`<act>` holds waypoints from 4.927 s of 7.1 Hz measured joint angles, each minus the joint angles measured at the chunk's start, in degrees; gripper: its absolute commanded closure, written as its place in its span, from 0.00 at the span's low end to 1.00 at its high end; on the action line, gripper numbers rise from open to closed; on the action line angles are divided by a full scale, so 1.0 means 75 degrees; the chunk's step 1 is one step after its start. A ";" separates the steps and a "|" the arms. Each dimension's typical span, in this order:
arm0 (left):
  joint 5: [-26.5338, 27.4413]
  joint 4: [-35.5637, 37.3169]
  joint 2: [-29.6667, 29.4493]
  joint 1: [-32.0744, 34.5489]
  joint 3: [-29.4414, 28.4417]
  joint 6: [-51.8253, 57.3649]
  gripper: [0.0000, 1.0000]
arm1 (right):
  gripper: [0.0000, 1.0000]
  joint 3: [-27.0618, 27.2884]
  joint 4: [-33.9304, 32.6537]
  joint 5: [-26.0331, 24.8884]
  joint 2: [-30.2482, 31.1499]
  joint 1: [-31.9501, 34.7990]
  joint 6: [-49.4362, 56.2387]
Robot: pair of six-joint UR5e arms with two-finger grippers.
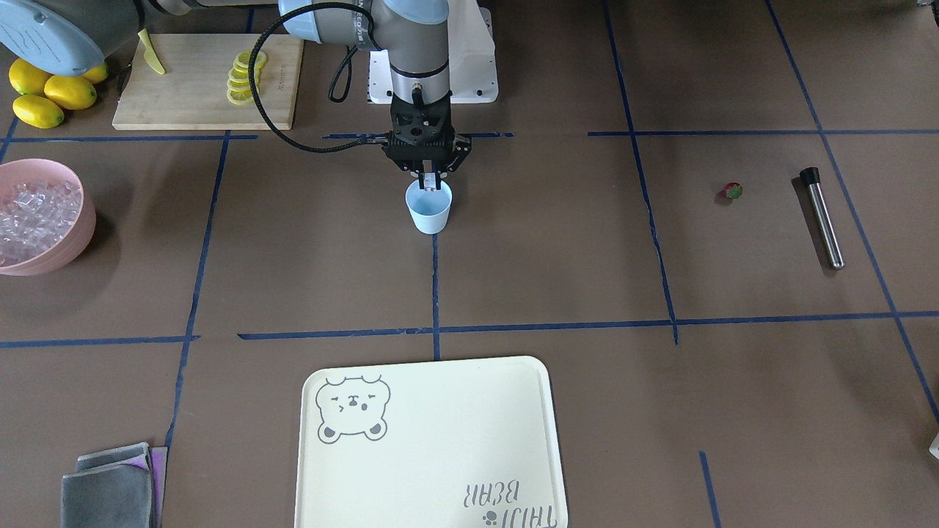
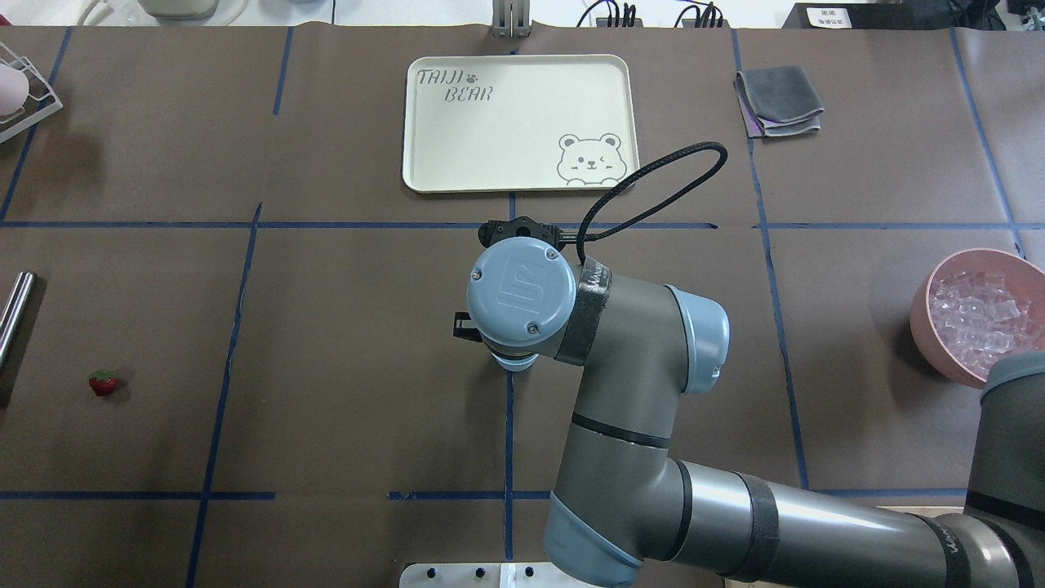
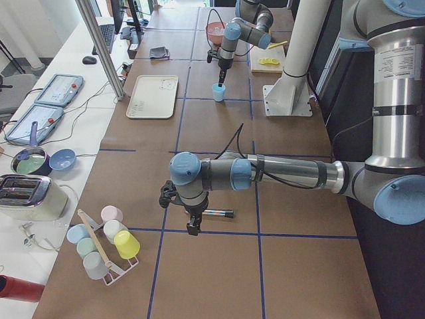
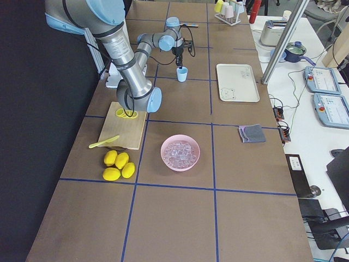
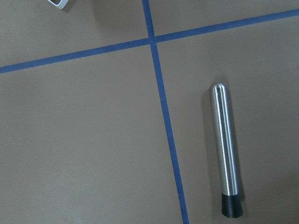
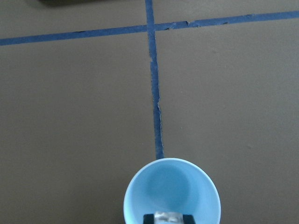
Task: Mash ice and strawberries in cup
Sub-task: 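Carry the ice cube with the right gripper over the blue cup and release, then move the right gripper back to the pink bowl, then grasp another ice cube from the bowl with the right gripper, then carry the ice cube over the blue cup and drop it in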
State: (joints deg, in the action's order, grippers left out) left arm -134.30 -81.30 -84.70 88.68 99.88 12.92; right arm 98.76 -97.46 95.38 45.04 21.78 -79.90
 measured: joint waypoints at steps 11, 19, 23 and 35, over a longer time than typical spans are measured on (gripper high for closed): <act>0.0000 -0.0004 0.0028 -0.0008 -0.0069 0.0029 0.00 | 0.00 0.1664 0.0053 0.2504 0.3063 0.3187 0.3777; -0.0035 0.0001 0.0032 -0.0011 -0.0052 0.0047 0.00 | 0.18 0.0971 0.3754 0.4237 0.7570 0.5760 0.7982; -0.0035 -0.0010 0.0032 -0.0012 -0.0021 0.0047 0.00 | 0.31 0.0479 0.3980 0.4145 0.7525 0.5709 0.7993; -0.0038 -0.0001 0.0032 -0.0012 0.0020 0.0047 0.00 | 0.97 0.1269 0.2142 0.4469 0.6210 0.6002 0.7749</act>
State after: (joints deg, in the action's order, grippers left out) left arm -134.58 -81.31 -84.46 88.59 100.03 13.27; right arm 108.28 -81.39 128.90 91.61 66.80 -21.78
